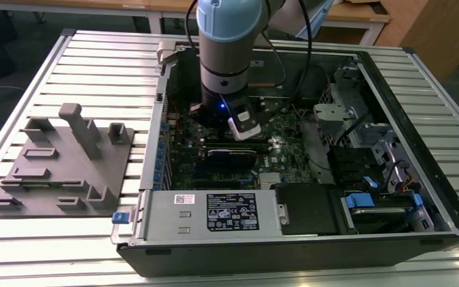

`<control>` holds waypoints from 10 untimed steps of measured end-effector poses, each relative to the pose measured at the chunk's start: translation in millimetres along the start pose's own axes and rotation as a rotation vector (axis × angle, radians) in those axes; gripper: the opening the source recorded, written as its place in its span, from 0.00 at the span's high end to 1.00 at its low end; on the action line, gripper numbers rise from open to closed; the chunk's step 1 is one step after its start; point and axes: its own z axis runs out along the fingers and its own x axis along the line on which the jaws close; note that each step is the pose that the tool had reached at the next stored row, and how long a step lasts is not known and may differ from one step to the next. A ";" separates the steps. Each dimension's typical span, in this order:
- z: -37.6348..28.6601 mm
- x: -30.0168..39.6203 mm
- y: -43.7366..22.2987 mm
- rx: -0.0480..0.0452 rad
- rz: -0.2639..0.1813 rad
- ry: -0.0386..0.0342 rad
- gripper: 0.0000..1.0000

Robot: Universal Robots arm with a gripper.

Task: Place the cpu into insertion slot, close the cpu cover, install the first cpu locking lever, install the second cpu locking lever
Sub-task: 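Install the second cpu locking lever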

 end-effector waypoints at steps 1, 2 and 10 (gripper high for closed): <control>0.1 0.2 0.0 -0.0001 0.000 0.0000 0.90; 0.2 0.4 -0.1 -0.0001 0.000 0.0001 0.90; 2.1 1.3 -0.5 -0.0001 0.000 0.0002 0.90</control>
